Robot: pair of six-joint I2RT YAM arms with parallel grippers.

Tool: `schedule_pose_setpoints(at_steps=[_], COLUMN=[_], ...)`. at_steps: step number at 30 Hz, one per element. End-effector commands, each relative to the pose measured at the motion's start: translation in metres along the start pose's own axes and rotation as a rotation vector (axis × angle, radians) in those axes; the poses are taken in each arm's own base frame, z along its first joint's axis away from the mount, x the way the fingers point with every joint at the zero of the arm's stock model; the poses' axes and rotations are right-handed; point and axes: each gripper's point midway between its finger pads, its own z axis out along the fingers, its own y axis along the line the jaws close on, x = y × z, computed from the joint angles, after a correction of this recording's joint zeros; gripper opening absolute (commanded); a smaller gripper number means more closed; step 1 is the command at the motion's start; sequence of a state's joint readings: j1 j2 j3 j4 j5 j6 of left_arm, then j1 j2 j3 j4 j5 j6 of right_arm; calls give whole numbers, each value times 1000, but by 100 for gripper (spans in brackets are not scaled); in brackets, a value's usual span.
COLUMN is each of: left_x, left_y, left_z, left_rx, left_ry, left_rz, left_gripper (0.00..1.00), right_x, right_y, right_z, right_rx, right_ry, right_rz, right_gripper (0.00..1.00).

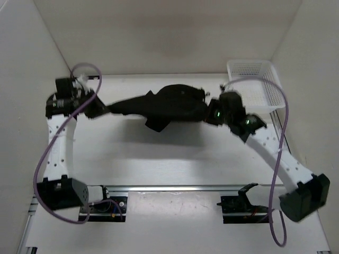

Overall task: Fold and stack the shorts
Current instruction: Flatten the shorts out

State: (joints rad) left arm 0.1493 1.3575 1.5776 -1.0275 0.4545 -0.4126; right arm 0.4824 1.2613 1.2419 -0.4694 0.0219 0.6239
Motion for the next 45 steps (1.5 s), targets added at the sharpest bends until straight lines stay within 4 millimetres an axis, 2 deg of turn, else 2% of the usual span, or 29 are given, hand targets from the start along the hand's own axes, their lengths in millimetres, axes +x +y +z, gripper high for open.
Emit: schedule_pose_setpoints(at_steps=[1,2,3,5,6,7,11,12,13,14,15,16,18,23,25,26,28,30,33,35,36,37,38,39,40,41,42,43,45], left_x=[89,109,144,165,179,179,185,185,196,202,208,213,214,216,223,225,233,246,257,264,258,256,257,243,236,235,213,204,173], left_y=[54,59,80,84,92,93,108,111,117,119,120,122,126,140,144,146,154,165,174,174,173,173,175,172,171,165,151,144,129], left_z=[7,3,11,14,17,18,19,21,24,27,31,36,38,42,50,54,65,69,81,89,94,97,102,109,114,120,130,131,133], left_rx=[-111,-118,-160,-145,-160,-171,-254,-266,-281,-283,-281,-275,-305,-398,-414,-430,-462,-519,-546,-554,-551,-561,-577,-557,-550,-515,-459,-439,-407], left_ry=[164,175,253,282,317,305,291,284,304,322,342,351,351,327,342,342,374,402,449,477,466,472,493,479,477,511,484,489,442], left_rz=[-71,-92,-162,-197,-216,-235,-278,-285,-315,-338,-363,-387,-407,-481,-491,-514,-529,-547,-554,-546,-552,-537,-544,-517,-504,-512,-485,-476,-458], left_gripper=[24,40,57,73,73,73,72,72,72,74,74,74,75,85,85,85,85,85,84,82,76,67,51,30,11,10,10,10,10], right_x=[87,109,140,153,157,164,159,168,176,167,181,171,179,178,183,177,184,188,187,182,179,176,167,162,154,150,139,113,81], right_y=[-56,-57,-80,-91,-97,-103,-115,-120,-112,-112,-120,-120,-117,-124,-131,-132,-139,-143,-148,-150,-148,-147,-142,-139,-137,-137,-134,-120,-118], right_z=[-14,-24,-27,-38,-42,-47,-54,-53,-53,-48,-43,-36,-31,-9,0,5,14,23,32,37,42,44,49,51,55,59,63,67,75], right_rx=[174,166,243,279,299,325,299,293,230,184,187,146,96,102,138,134,158,180,200,211,209,207,200,198,197,201,194,167,170], right_ry=[84,106,161,165,165,183,172,201,253,215,243,206,254,272,296,282,310,323,328,315,309,307,298,295,281,288,270,243,206], right_rz=[5,11,65,124,149,169,366,397,447,487,534,561,607,601,599,602,602,586,567,563,553,552,541,540,536,526,505,486,475], right_gripper=[22,38,66,77,79,79,79,79,80,80,80,81,81,81,81,81,81,80,67,53,34,23,15,2,0,0,0,0,0])
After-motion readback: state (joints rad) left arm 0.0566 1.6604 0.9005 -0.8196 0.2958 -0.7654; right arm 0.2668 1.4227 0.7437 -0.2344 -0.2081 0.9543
